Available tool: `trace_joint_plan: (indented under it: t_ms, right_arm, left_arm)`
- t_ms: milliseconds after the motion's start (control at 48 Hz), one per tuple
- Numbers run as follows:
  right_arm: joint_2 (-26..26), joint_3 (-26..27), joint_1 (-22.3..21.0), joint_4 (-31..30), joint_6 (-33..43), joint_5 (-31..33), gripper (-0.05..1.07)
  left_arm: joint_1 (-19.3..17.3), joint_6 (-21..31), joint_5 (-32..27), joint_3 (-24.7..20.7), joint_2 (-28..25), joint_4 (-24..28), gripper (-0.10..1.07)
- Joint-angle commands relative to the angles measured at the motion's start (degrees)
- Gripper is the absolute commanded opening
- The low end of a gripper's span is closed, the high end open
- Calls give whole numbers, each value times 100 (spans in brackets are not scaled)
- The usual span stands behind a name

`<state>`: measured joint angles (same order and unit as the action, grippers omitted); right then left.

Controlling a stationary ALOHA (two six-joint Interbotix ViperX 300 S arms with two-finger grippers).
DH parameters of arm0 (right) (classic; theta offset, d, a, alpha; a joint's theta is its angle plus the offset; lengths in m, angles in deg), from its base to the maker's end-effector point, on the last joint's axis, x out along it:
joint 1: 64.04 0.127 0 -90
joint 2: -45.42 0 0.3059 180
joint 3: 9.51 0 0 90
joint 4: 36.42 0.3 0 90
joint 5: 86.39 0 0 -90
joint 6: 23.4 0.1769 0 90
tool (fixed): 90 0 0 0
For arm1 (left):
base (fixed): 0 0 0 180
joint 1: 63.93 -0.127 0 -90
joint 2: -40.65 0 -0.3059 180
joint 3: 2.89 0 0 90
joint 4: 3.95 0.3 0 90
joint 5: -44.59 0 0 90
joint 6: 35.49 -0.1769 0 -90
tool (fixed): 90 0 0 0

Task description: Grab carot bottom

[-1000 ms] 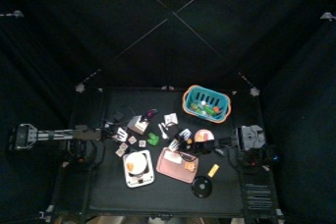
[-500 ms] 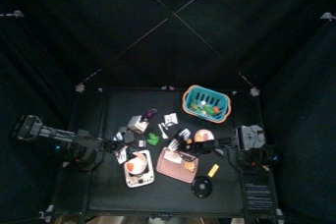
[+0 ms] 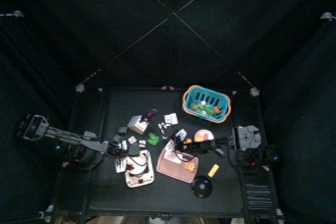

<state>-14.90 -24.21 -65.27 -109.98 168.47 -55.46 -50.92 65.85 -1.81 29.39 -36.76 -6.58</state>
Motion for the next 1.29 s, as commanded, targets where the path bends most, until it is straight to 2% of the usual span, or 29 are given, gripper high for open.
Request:
trace_joint_plan:
  t_ms: [0,229,625,875,1271]
  right_arm:
    - [-123,79,-26,-9,0,9,95]
    - [-114,88,-26,-9,0,0,95]
    - [-88,79,-26,-9,0,0,95]
    - [-53,88,-26,0,0,0,95]
    - [-44,70,-26,0,0,0,95]
  left_arm:
    - [9,-132,-141,-149,-70,70,96]
    - [-35,-185,-176,-149,-316,281,95]
    - [-35,-193,-360,-316,-888,299,95]
    - [-26,-396,-457,-439,-1195,281,95]
    - [-9,-721,-1090,-738,-1767,255,95]
